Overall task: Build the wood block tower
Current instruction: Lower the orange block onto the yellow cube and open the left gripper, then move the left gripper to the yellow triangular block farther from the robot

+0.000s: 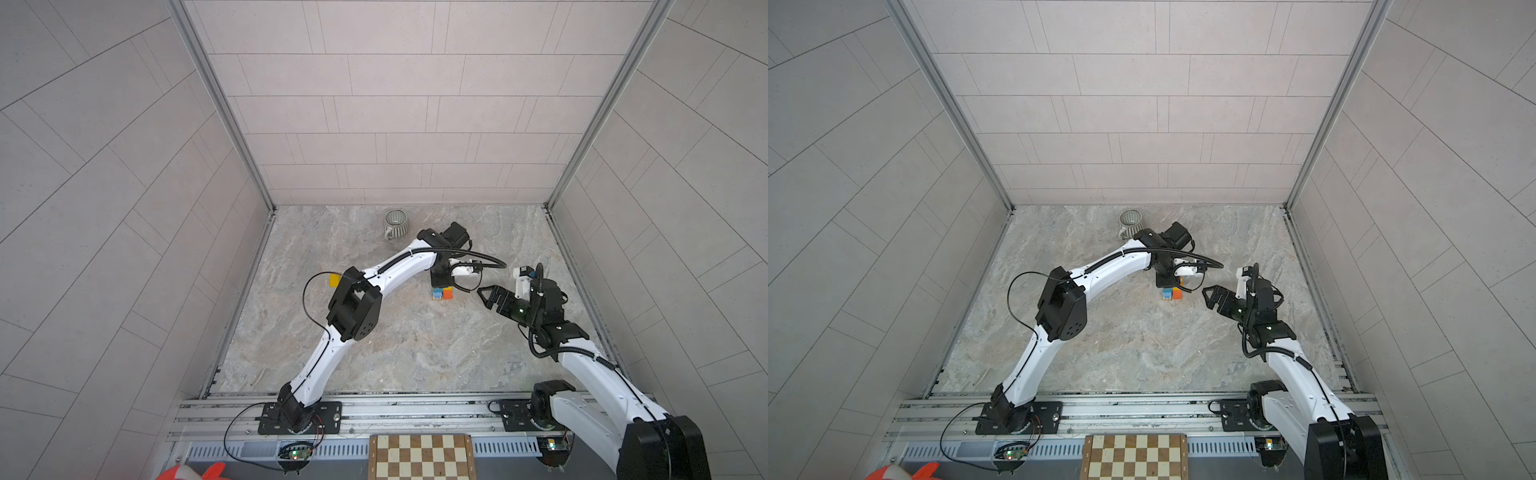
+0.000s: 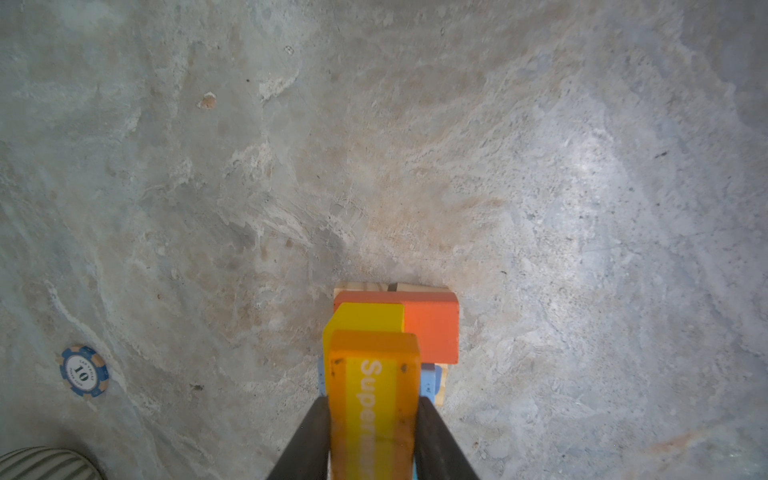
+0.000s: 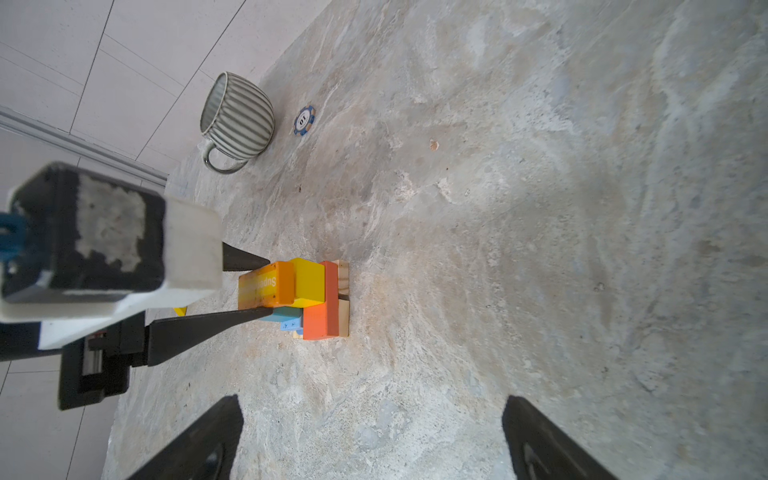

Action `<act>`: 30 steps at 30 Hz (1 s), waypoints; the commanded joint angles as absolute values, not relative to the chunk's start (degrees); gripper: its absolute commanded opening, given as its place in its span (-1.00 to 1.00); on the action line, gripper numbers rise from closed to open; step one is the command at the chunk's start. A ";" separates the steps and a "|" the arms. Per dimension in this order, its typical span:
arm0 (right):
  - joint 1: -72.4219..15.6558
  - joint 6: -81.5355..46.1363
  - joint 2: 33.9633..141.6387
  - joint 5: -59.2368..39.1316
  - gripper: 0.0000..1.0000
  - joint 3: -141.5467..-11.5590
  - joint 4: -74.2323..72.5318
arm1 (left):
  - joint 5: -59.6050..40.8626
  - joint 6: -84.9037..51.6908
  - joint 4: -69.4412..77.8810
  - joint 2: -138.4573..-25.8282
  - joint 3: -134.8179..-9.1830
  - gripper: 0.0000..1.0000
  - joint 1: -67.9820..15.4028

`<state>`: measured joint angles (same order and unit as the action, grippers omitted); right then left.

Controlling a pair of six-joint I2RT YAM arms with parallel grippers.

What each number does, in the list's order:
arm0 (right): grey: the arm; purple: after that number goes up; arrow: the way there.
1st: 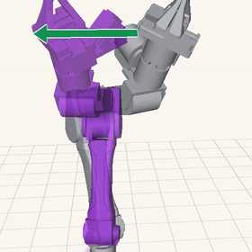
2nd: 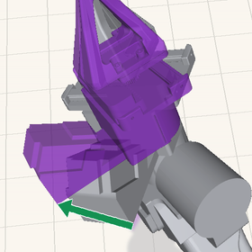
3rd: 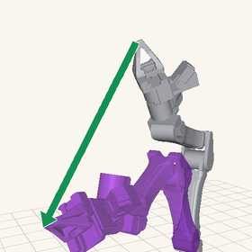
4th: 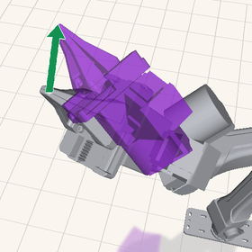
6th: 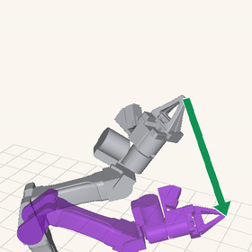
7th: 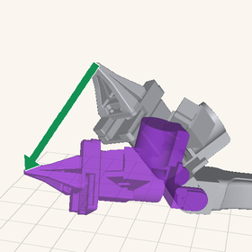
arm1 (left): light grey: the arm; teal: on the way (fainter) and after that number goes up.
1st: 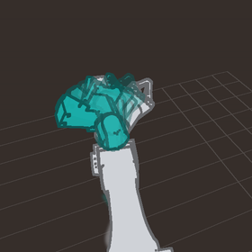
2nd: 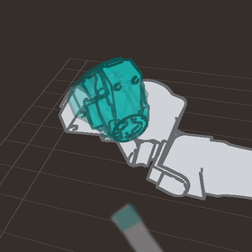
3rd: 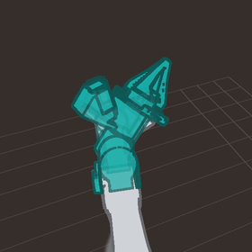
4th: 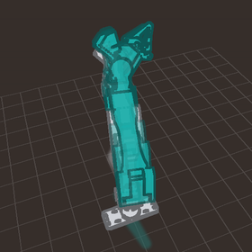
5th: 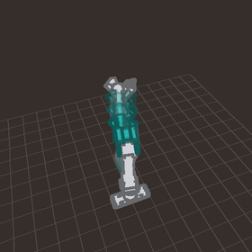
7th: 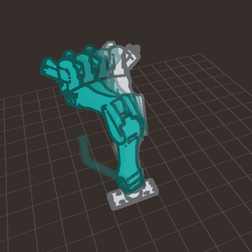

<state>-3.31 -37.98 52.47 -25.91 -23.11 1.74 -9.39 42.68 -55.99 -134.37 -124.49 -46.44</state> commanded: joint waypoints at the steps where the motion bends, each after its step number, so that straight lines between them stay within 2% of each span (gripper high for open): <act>1: -2.98 -38.37 51.66 -25.14 0.99 -22.41 1.55 | -9.65 42.10 -56.55 -134.09 -125.07 -0.11 -46.58; 4: -2.98 -38.43 51.68 -25.15 0.99 -22.37 1.44 | -9.57 42.10 -56.47 -134.04 -124.89 0.24 -46.58; 7: -2.98 -38.42 51.76 -25.22 0.99 -22.33 1.48 | -9.47 42.10 -56.38 -133.94 -124.80 0.45 -46.58; 18: -3.00 -38.20 51.68 -25.27 0.99 -22.23 1.07 | -7.52 41.33 -54.74 -127.93 -121.56 0.73 -45.99; 22: -2.94 -36.94 50.48 -24.04 0.99 -23.06 3.43 | -4.32 39.57 -52.06 -123.09 -117.80 1.00 -45.49; 30: -3.02 -33.60 51.05 -20.42 0.99 -27.08 10.81 | 4.59 31.55 -44.92 -111.28 -107.24 1.00 -43.46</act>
